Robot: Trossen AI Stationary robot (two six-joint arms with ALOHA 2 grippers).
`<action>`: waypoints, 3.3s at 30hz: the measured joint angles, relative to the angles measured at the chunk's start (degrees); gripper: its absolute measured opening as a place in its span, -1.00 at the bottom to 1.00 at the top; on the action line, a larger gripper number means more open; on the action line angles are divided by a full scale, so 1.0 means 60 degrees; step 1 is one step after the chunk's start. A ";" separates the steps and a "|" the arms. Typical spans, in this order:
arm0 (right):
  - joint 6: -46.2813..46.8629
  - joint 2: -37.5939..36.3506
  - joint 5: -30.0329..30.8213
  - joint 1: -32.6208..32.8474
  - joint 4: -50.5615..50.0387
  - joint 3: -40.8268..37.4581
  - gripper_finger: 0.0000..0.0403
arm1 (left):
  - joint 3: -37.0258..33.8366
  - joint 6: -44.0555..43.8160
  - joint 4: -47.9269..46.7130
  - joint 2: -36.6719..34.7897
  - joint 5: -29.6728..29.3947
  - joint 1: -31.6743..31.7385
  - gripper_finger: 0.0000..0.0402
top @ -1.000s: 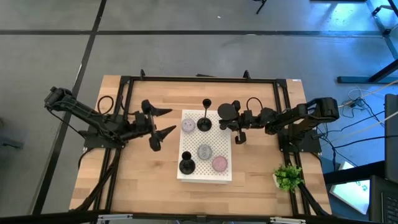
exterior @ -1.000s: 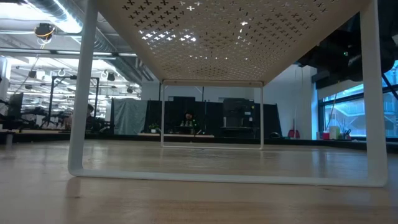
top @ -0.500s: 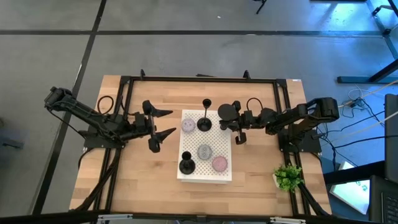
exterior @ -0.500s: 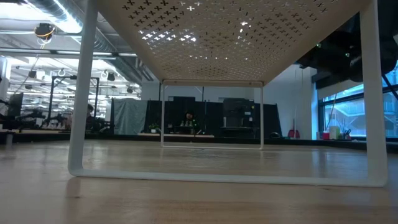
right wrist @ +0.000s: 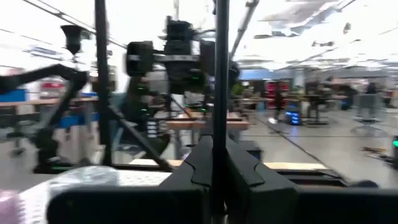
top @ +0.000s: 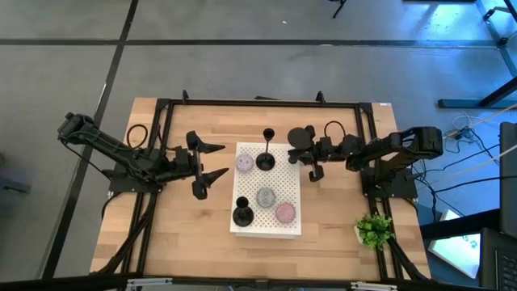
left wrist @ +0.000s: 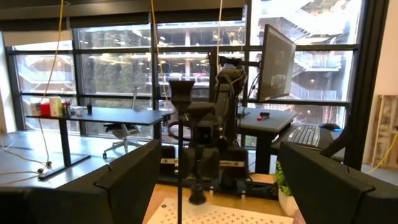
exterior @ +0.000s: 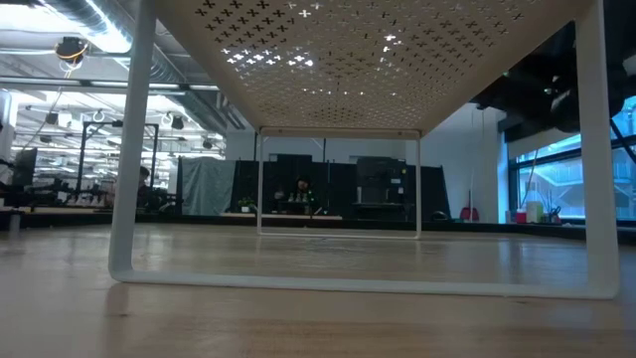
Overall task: Pick & Place candle stick holders
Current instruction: Put the candle holder on the shelf
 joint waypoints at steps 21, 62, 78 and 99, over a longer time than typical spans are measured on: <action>-0.0652 -0.3626 0.1517 0.0792 -0.3170 -0.0872 -0.93 | 0.0000 0.0298 0.0302 0.0004 0.0189 0.0397 0.60; -0.1162 -0.1470 0.1572 0.1388 -0.1427 -0.0406 -0.93 | 0.0000 0.0309 0.0338 0.0004 0.0426 0.0168 0.60; -0.1262 -0.0280 0.1616 0.1384 -0.0703 0.0010 -0.93 | 0.0000 0.0315 0.0360 0.0004 0.0648 0.0168 0.60; -0.1164 -0.0246 0.2268 0.1308 -0.0651 -0.0081 -0.93 | 0.0000 0.0386 0.0360 0.0004 0.0648 0.0168 0.60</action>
